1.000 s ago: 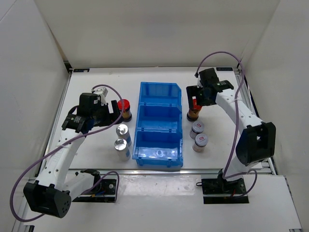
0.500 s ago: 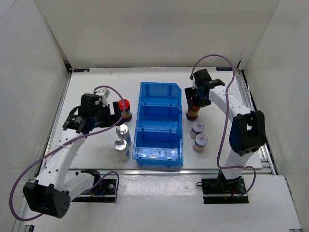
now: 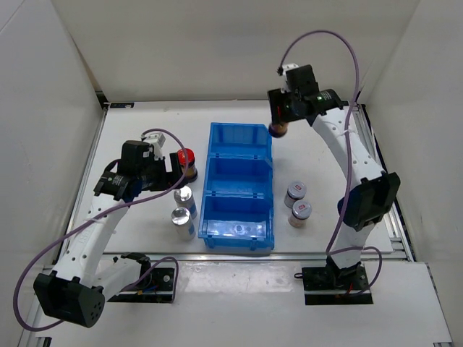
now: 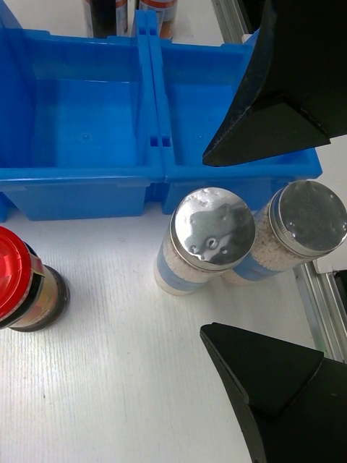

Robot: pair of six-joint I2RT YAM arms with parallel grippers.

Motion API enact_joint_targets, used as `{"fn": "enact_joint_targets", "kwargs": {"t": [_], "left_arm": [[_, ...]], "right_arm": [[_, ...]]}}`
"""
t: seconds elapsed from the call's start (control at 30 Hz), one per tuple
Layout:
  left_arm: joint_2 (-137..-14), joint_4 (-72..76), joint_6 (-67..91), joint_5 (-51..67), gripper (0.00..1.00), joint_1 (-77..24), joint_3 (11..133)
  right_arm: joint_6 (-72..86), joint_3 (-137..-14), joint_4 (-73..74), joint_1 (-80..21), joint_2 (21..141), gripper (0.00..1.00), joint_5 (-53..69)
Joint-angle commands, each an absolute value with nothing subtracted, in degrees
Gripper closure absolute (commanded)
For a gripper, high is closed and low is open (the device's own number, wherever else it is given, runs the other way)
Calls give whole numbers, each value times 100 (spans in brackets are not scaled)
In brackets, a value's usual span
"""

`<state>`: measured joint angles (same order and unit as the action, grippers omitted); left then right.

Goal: Organize the condiment bottles

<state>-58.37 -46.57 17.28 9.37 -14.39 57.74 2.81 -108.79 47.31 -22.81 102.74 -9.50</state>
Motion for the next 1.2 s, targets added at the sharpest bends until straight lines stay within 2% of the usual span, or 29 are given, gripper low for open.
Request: {"fn": "enact_joint_targets", "kwargs": {"t": [0.0,0.27,0.43,0.6,0.67,0.7,0.73,0.8,0.83,0.87,0.93,1.03,1.07,1.17], "left_arm": [[-5739,-4693,1661,817,0,-1459,5757],[-5555,-4887,1722,694,0,-1459,5862],[-5493,-4825,1723,896,0,-1459,5915],[-5545,-4659,1994,835,0,-1459,5862],[-5546,-4589,2100,765,0,-1459,5862],[-5598,-4588,2161,765,0,-1459,5801],[-5599,-4536,2232,712,0,-1459,5801],[-5791,-4535,2389,598,0,-1459,5801],[-5853,-4535,2391,537,0,-1459,5801],[-5923,-4535,2391,467,0,-1459,5801],[-5976,-4351,2391,466,0,-1459,5801],[-5924,-4149,2242,597,0,-1459,5801],[-5924,-4148,2241,598,0,-1459,5801],[-6038,-4253,2172,492,0,-1459,6020]], "right_arm": [[220,-11916,4587,-2723,10625,100,-835],[220,-13148,5115,-3243,12022,100,-940],[351,-13148,5115,-3357,12269,100,-1045],[404,-12508,4791,-3357,12217,100,-1308],[404,-12184,4659,-3357,12155,95,-1423],[404,-12086,4545,-3357,12103,90,-1424],[404,-11981,4483,-3357,12103,78,-1424],[466,-11725,4325,-3305,12050,72,-1424],[527,-11646,4324,-3305,12050,64,-1424],[580,-11567,4255,-3305,11980,46,-1424],[632,-11409,4193,-3305,11848,36,-1424],[633,-11198,3947,-3305,11532,4,-1528],[633,-11145,3946,-3305,11453,0,-1721],[685,-11145,3946,-3305,11076,0,-2038]]}}
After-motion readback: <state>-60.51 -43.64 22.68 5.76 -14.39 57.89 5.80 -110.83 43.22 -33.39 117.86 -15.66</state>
